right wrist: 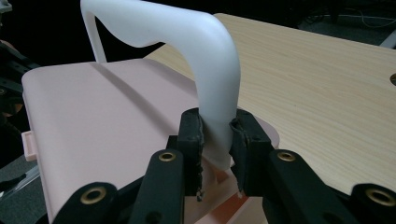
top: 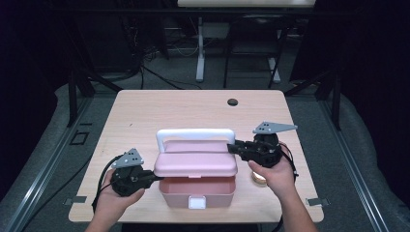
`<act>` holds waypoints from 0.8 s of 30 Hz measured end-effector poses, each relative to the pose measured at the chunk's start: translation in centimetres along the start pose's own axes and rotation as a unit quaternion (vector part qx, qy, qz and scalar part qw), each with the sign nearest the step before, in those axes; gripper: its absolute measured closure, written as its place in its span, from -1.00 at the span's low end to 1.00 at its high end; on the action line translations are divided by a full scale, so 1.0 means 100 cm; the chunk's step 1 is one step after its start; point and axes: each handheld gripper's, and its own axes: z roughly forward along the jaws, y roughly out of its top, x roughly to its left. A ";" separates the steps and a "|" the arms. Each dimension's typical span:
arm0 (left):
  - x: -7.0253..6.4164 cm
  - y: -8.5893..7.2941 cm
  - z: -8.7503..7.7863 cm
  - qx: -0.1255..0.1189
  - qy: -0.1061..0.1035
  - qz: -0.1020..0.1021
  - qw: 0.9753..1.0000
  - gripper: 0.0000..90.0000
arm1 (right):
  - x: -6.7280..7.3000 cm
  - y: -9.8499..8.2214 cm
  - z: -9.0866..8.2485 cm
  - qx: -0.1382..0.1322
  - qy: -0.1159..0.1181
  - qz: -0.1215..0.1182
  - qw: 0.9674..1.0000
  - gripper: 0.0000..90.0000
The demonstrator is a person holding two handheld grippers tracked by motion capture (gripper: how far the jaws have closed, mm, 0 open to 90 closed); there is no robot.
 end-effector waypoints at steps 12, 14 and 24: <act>-0.004 0.002 0.000 0.001 -0.005 0.008 1.000 0.99 | 0.000 -0.001 0.001 0.003 0.001 0.002 1.000 0.65; -0.003 0.002 -0.002 -0.001 -0.005 0.006 1.000 0.99 | 0.000 -0.001 0.001 0.002 0.003 0.004 1.000 0.65; -0.003 0.004 -0.003 -0.004 -0.008 0.007 1.000 0.99 | 0.001 -0.002 0.002 0.001 0.001 0.005 1.000 0.64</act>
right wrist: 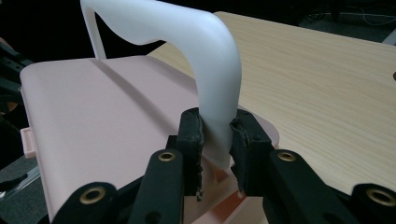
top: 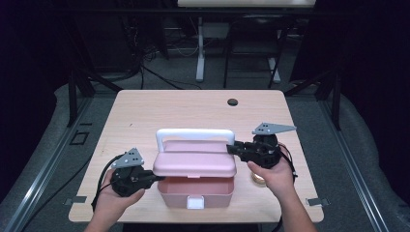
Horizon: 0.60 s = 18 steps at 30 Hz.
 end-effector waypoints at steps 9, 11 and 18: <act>0.002 0.005 -0.002 -0.005 0.000 0.001 1.000 0.99 | 0.001 -0.001 -0.010 -0.017 -0.013 0.000 1.000 0.60; 0.002 0.007 -0.003 -0.006 0.000 0.002 1.000 0.99 | 0.001 -0.002 -0.014 -0.023 -0.017 0.004 1.000 0.59; 0.005 0.013 -0.004 -0.015 -0.002 0.006 1.000 0.99 | 0.002 -0.005 -0.024 -0.037 -0.030 0.006 0.999 0.59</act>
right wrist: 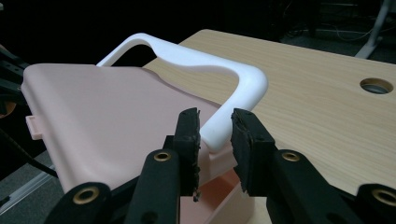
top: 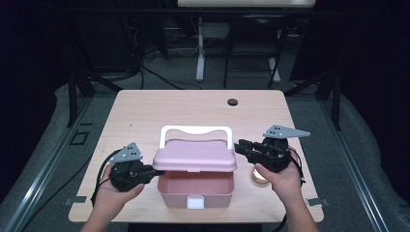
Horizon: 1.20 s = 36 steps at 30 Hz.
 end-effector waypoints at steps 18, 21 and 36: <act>0.008 0.019 -0.003 -0.018 -0.002 -0.003 1.000 0.99 | 0.003 -0.014 -0.012 0.008 -0.025 0.002 1.000 0.60; 0.009 0.021 -0.003 -0.021 0.001 -0.002 1.000 0.99 | 0.003 -0.017 -0.010 0.011 -0.024 0.002 1.000 0.65; 0.013 0.029 -0.003 -0.036 0.009 -0.001 0.999 0.99 | 0.024 -0.037 0.018 0.075 -0.015 -0.049 0.996 1.00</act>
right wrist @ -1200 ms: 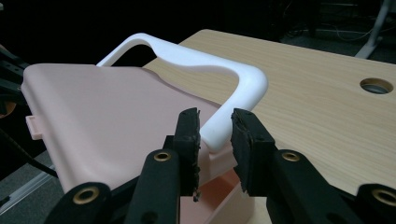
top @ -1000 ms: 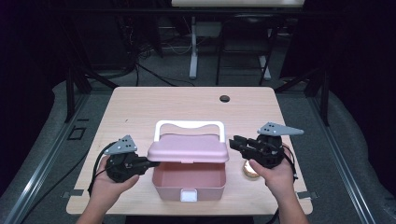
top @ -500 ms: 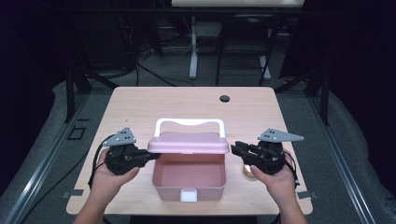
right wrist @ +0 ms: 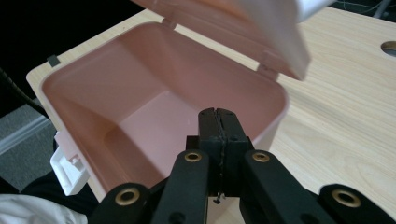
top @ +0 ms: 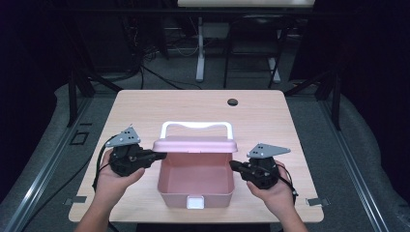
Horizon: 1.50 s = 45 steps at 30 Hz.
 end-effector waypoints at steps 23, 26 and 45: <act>0.012 0.012 0.001 -0.015 -0.004 -0.009 1.000 0.99 | 0.026 -0.041 0.026 0.035 0.036 -0.006 0.999 1.00; 0.012 0.013 0.002 -0.017 -0.002 -0.008 1.000 0.99 | 0.028 -0.043 0.028 0.037 0.036 -0.009 0.999 1.00; 0.019 0.017 0.004 -0.031 -0.004 -0.012 0.999 0.99 | 0.037 -0.046 0.032 0.031 0.035 -0.017 0.999 1.00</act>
